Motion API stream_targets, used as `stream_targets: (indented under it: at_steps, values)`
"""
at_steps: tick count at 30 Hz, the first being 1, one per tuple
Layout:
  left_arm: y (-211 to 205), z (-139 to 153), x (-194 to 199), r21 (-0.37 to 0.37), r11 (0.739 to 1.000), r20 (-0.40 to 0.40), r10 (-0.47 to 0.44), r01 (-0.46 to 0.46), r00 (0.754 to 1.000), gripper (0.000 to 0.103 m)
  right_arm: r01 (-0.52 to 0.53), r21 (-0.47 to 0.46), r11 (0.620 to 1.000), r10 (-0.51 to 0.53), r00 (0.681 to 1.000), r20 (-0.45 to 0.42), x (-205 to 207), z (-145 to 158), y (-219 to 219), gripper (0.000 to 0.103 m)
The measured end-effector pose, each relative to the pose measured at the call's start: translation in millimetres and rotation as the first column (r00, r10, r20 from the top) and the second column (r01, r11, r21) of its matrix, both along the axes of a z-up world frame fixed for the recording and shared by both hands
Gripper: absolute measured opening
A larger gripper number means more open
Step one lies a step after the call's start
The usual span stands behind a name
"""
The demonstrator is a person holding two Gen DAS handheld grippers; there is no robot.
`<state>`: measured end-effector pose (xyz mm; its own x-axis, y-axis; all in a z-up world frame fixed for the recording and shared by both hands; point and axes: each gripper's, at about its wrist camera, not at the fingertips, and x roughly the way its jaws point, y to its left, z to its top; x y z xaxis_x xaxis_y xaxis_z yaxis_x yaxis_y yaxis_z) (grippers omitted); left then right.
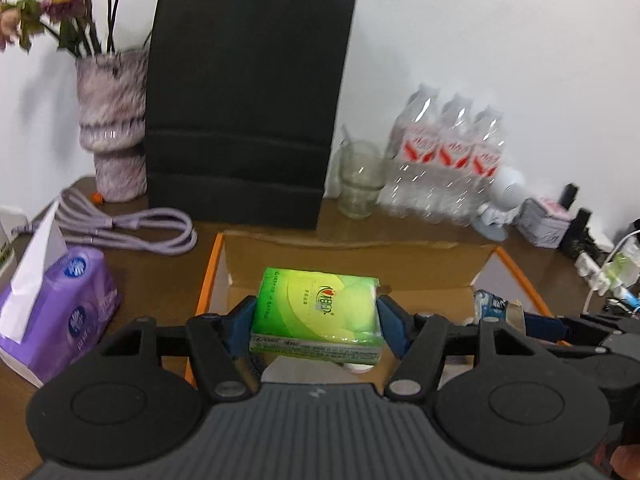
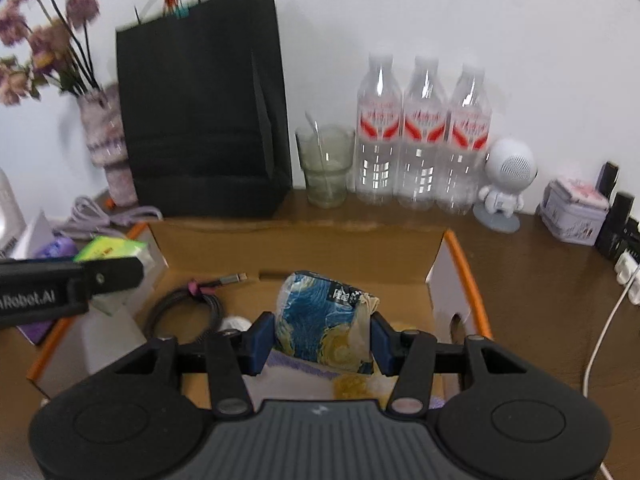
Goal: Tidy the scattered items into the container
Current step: 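Carry both packs over the box and open both tools to drop them, then grasp the red rose with left tool while right tool grasps a small clear bag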
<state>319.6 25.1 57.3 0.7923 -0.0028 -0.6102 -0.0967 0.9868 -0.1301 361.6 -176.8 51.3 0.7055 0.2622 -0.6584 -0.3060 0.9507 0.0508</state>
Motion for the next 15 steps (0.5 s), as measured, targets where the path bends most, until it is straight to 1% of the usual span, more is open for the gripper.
stream_targets:
  at_steps: [2,3,4,5,6,7,8,10,11,15]
  values:
    - [2,-9,7,-0.002,1.000,-0.035,0.006,-0.007,0.999,0.067,-0.003,-0.010,1.000,0.003,1.000,-0.018,4,-10,4,0.053]
    - [3,-13,10,-0.006,1.000,-0.046,0.004,-0.004,0.999,0.073,-0.005,-0.015,1.000,0.004,1.000,-0.020,4,-13,7,0.055]
    - [3,-16,12,-0.010,1.000,-0.058,-0.001,0.000,0.998,0.079,-0.010,-0.018,1.000,0.009,1.000,-0.023,5,-14,9,0.063]
    - [4,-18,15,-0.014,1.000,-0.074,-0.004,0.003,0.997,0.093,-0.017,-0.020,1.000,0.016,1.000,-0.027,5,-15,10,0.074]
    - [4,-19,16,-0.013,1.000,-0.083,-0.001,-0.001,0.997,0.102,-0.024,-0.026,0.999,0.023,0.999,-0.030,5,-15,13,0.082]
    - [5,-19,17,-0.010,1.000,-0.083,0.003,-0.004,0.997,0.103,-0.029,-0.036,0.999,0.028,0.999,-0.027,5,-15,15,0.097]
    - [6,-18,16,-0.009,1.000,-0.077,0.002,-0.003,0.997,0.103,-0.029,-0.050,0.998,0.029,0.999,-0.018,4,-13,16,0.101]
    - [8,-15,15,-0.018,1.000,-0.069,-0.002,0.000,0.998,0.103,-0.032,-0.075,0.997,0.032,0.999,0.000,1,-10,19,0.102]
    - [9,-14,15,-0.025,1.000,-0.066,-0.004,0.002,0.998,0.103,-0.034,-0.079,0.996,0.035,0.999,0.001,1,-9,19,0.103]
    - [12,-6,9,-0.025,1.000,-0.054,-0.003,0.002,0.999,0.103,-0.028,-0.089,0.996,0.030,0.999,0.016,-4,0,18,0.103]
